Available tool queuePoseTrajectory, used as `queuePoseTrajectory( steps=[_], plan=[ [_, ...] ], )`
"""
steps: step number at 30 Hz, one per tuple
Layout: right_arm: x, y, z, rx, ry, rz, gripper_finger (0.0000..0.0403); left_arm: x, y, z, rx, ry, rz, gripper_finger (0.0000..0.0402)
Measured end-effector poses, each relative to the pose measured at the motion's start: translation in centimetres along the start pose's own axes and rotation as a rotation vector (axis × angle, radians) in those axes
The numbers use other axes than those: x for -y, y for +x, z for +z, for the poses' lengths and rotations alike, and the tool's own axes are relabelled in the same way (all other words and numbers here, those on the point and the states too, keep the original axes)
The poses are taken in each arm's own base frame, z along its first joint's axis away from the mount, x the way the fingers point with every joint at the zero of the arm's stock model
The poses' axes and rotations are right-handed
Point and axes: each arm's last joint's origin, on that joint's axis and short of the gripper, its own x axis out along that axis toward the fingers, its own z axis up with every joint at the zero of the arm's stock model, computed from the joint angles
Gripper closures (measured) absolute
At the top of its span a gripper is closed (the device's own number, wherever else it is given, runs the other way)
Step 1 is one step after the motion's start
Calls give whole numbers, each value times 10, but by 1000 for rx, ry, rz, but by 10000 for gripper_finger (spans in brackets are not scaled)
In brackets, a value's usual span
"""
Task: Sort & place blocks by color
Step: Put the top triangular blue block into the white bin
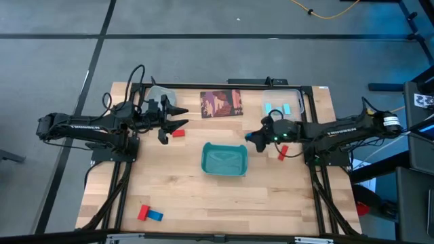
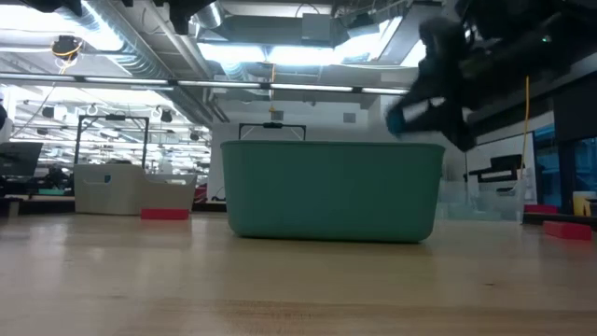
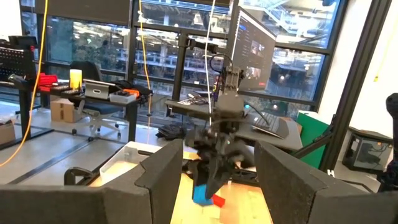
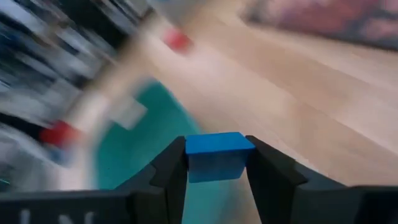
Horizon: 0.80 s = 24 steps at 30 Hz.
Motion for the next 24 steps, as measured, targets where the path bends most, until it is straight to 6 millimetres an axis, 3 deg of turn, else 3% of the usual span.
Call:
queuePoseTrajectory(
  steps=[5,9,17,24],
  plan=[
    [-12,0,12,228,96,160,264,0,0,0,0,0,0,209],
    [-33,-1,32,338,92,250,264,0,0,0,-1,0,0,209],
    [-77,6,70,418,23,329,264,-1,4,-9,-77,5,11,209],
    [-90,14,80,434,-15,339,264,-1,5,-12,-89,2,13,209]
  ],
)
